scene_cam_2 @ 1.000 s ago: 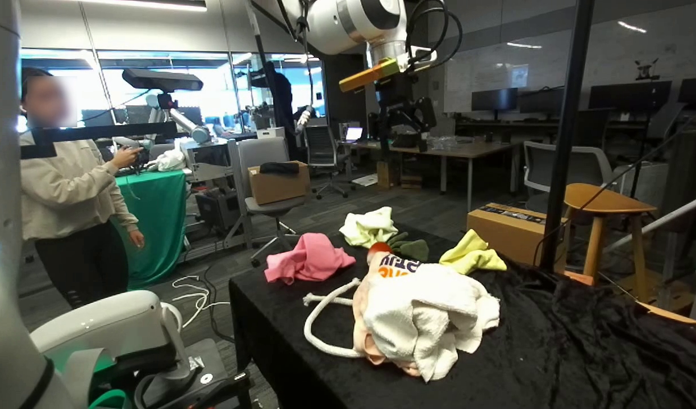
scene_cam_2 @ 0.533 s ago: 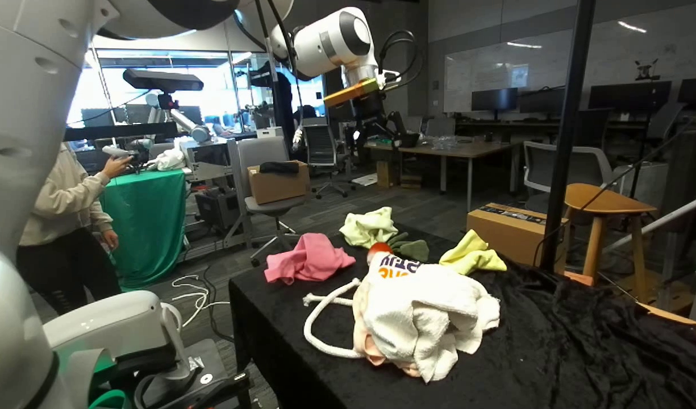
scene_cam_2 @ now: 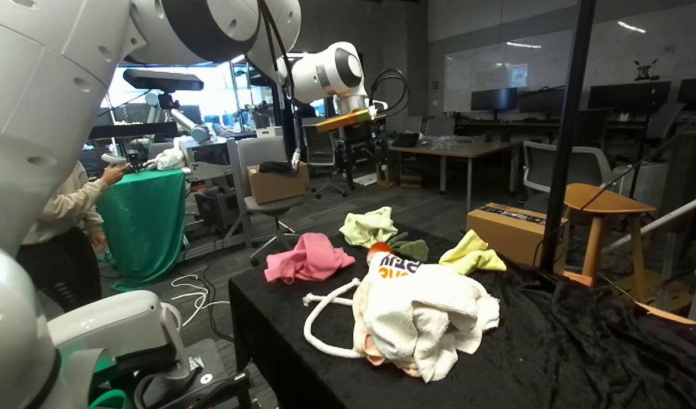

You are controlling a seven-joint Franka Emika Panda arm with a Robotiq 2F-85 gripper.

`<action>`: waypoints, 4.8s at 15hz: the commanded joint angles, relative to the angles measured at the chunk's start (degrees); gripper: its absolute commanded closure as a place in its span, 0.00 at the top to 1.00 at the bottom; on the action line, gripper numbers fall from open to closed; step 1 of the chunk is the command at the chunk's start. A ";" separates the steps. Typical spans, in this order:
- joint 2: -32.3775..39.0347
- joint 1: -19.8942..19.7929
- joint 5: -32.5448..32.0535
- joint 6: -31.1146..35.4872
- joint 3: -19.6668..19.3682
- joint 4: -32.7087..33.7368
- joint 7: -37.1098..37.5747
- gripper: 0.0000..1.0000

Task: Put the objects on the table on top of each other

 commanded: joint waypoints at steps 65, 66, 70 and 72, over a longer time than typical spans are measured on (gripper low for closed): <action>19.85 4.37 4.25 -1.19 -7.30 35.47 24.67 0.03; 18.46 3.56 4.38 -1.58 -7.32 35.22 24.94 0.03; 12.35 -0.55 4.88 -0.56 -7.16 31.72 25.60 0.03; 9.03 -2.41 5.01 0.65 -7.02 28.87 25.62 0.03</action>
